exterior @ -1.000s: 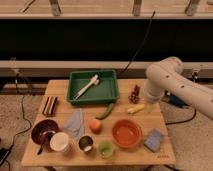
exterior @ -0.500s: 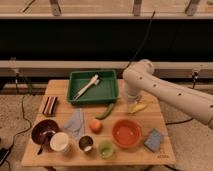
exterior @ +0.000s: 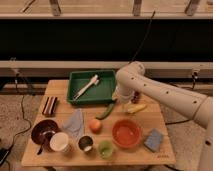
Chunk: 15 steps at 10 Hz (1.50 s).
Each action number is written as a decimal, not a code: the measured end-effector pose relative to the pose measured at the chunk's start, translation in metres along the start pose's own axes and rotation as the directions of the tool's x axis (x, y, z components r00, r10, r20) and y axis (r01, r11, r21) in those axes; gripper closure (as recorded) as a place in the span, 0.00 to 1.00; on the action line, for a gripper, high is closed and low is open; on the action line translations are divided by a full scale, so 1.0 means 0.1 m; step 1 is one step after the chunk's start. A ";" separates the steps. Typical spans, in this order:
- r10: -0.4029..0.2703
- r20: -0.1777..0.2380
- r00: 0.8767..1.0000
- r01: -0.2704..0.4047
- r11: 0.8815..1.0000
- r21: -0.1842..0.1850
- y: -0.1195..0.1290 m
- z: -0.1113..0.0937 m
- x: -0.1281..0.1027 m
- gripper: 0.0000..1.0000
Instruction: Place pepper in metal cup
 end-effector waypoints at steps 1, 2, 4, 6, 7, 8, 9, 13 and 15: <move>-0.032 0.012 0.999 0.032 0.999 -0.004 -0.06 0.07 -0.09 0.35; -0.050 0.018 0.999 0.050 0.999 -0.005 -0.09 0.10 -0.12 0.35; -0.094 0.037 0.995 0.095 0.995 -0.026 -0.14 0.25 -0.25 0.35; -0.115 0.041 0.992 0.117 0.992 -0.043 -0.19 0.43 -0.33 0.35; -0.116 0.040 0.992 0.118 0.992 -0.047 -0.20 0.50 -0.34 0.35; -0.119 0.041 0.992 0.121 0.991 -0.050 -0.23 0.55 -0.36 0.35; -0.122 0.043 0.992 0.125 0.991 -0.053 -0.26 0.60 -0.39 0.35; -0.122 0.035 0.992 0.124 0.989 -0.076 -0.36 0.82 -0.39 0.35; -0.123 0.029 0.992 0.125 0.988 -0.089 -0.37 0.88 -0.40 0.35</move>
